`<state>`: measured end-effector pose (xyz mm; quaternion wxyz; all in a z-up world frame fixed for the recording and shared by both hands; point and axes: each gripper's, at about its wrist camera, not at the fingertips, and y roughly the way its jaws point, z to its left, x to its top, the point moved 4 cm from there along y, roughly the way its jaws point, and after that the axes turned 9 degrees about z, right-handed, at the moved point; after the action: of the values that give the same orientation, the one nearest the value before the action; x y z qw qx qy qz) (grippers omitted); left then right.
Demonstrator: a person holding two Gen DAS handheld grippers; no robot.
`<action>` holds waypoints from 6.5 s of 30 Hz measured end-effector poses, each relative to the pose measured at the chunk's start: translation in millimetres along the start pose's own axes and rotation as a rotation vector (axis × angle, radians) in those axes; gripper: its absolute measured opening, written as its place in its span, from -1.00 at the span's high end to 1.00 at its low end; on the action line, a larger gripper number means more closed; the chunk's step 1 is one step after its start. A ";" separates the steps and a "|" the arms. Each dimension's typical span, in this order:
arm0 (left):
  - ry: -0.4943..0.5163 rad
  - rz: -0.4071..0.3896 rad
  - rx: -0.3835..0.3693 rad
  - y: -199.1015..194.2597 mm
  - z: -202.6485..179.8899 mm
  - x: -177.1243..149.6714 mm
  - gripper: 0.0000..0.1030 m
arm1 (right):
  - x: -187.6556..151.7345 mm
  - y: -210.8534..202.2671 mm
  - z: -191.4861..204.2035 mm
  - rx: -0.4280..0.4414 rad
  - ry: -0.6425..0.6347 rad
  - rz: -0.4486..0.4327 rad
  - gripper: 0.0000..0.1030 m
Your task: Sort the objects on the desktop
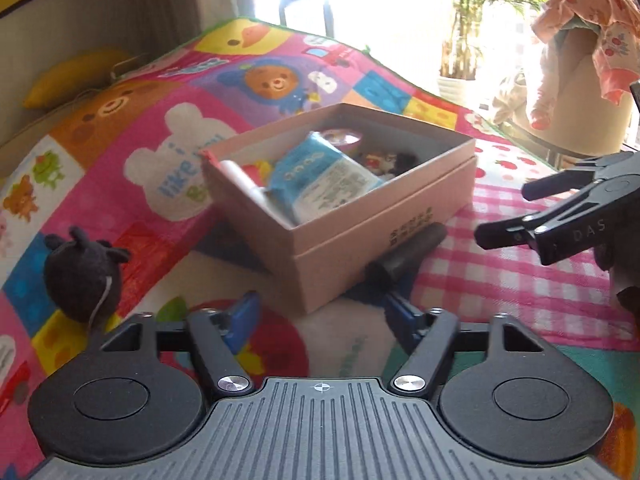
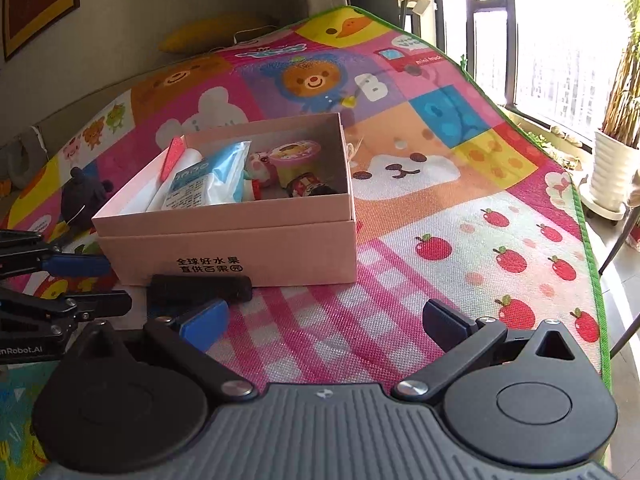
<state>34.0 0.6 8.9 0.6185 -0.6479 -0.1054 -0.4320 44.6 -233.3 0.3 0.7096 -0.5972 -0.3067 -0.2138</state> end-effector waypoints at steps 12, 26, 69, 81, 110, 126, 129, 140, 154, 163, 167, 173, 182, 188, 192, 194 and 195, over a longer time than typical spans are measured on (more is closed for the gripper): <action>-0.643 -0.021 0.303 31.8 151.3 12.7 -0.99 | -1.5 23.2 22.6 -0.053 -0.071 0.124 -1.00; -0.610 0.076 0.391 74.8 163.3 35.2 -0.40 | -3.8 22.4 25.2 -0.059 -0.056 0.118 -1.00; 0.027 -0.115 -0.092 -105.9 -60.8 -35.1 -0.96 | 41.3 -38.8 95.5 0.290 -0.194 0.000 -0.81; -0.202 0.006 -0.091 -107.4 -9.8 -71.1 -0.99 | 18.4 -19.6 133.6 0.321 -0.385 0.118 -0.32; -0.031 -0.063 0.103 -64.6 -56.1 -43.1 -0.47 | -17.6 -61.8 15.3 0.156 -0.073 0.021 -0.84; -0.200 -0.069 0.000 -35.9 -24.2 -50.4 -0.96 | 23.2 39.6 69.5 0.087 -0.043 0.133 -0.84; -0.208 -0.064 0.005 -36.9 -25.2 -51.6 -1.00 | 22.7 43.0 76.3 0.064 -0.063 0.118 -0.76; -0.329 0.036 0.034 -30.5 -19.9 -65.9 -1.00 | -6.5 4.4 50.1 0.006 -0.146 0.103 -0.46; -0.325 0.089 0.128 -27.8 -24.6 -65.0 -1.00 | -37.6 -19.6 22.2 -0.040 -0.104 0.059 -0.62; -0.226 -0.043 0.222 -43.1 -27.1 -34.7 -1.00 | -40.2 -20.1 19.9 -0.050 -0.087 0.036 -0.73; -0.196 -0.030 0.221 -32.8 -25.6 -27.9 -0.96 | -40.8 -21.0 21.3 -0.056 -0.094 0.031 -0.73; -0.177 -0.008 0.195 -20.3 -27.4 -26.3 -0.57 | -45.9 -26.0 27.3 -0.069 -0.134 0.024 -0.79; -0.183 -0.017 0.184 -20.4 -26.6 -28.4 -0.51 | -53.1 -33.5 25.7 -0.076 -0.160 0.022 -0.84; -0.190 -0.023 0.180 -21.4 -26.4 -29.7 -0.50 | -58.4 -39.5 25.2 -0.048 -0.173 0.019 -0.72; -0.193 -0.018 0.171 -24.0 -26.6 -30.6 -0.47 | -56.1 -42.6 28.2 -0.031 -0.184 0.032 -0.46; -0.202 -0.010 0.152 -28.8 -26.8 -32.4 -0.46 | -55.2 -44.0 29.9 -0.025 -0.194 0.044 -0.46; -0.203 -0.007 0.142 -32.4 -27.5 -33.7 -0.46 | -54.9 -45.3 30.0 -0.017 -0.196 0.051 -0.46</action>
<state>-19.9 -3.6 4.8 0.6474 -0.6425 -0.2001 -0.3579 -30.6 -216.2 -2.2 0.6763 -0.6289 -0.3575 -0.1392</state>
